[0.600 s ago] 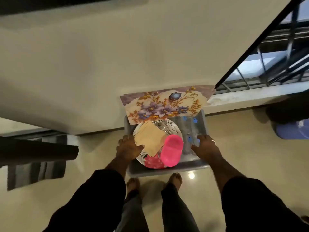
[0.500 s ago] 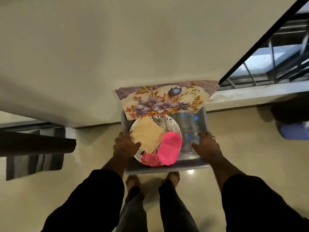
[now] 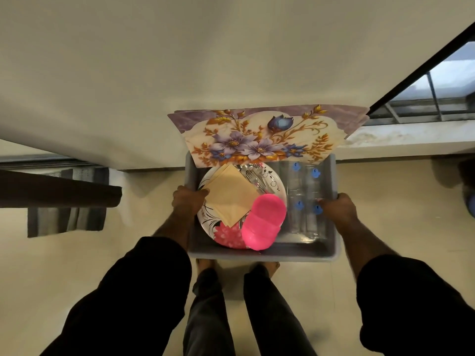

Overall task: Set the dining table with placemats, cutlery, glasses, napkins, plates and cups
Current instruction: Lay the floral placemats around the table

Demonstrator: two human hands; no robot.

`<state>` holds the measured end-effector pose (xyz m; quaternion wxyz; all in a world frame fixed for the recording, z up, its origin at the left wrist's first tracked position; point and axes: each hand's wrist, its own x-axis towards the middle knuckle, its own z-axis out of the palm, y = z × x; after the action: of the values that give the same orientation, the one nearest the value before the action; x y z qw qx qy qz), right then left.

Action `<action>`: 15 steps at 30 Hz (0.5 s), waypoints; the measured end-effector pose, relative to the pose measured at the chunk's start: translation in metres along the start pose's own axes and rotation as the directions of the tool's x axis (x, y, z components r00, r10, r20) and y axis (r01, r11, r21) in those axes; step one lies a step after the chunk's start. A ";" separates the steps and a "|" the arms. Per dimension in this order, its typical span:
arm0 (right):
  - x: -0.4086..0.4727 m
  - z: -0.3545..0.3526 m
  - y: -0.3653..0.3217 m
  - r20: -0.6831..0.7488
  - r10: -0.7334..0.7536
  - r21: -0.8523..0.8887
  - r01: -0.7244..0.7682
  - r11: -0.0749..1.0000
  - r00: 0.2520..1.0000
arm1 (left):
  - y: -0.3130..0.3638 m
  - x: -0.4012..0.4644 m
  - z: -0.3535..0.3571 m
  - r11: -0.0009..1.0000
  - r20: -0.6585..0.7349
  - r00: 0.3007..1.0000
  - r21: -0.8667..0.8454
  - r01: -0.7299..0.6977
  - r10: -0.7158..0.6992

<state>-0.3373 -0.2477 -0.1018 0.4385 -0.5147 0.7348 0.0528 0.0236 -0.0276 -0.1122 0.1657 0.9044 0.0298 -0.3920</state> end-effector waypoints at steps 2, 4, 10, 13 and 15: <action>0.016 0.003 0.014 0.057 0.040 0.116 -0.047 0.992 0.998 | -0.024 0.052 0.015 0.991 0.001 0.998 -0.125 0.058 -0.058; 0.025 0.007 0.025 0.126 0.062 0.272 -0.094 0.958 0.990 | -0.025 0.058 0.013 0.966 0.021 0.993 -0.233 0.114 -0.112; 0.019 0.015 0.037 0.083 0.062 0.397 -0.090 0.914 0.995 | 0.018 -0.024 -0.015 0.906 0.081 0.988 -0.395 0.152 -0.131; 0.007 0.011 0.048 0.042 0.090 0.422 -0.100 0.901 0.995 | 0.026 -0.036 -0.019 0.909 0.065 0.992 -0.399 0.124 -0.106; -0.005 0.004 0.052 0.027 0.098 0.442 -0.099 0.891 0.995 | 0.032 -0.044 -0.025 0.911 0.072 0.994 -0.400 0.104 -0.081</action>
<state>-0.3767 -0.2179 -0.1200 0.5422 -0.3634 0.7519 -0.0927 0.0169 -0.0465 -0.0560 0.3306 0.8375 0.1483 -0.4091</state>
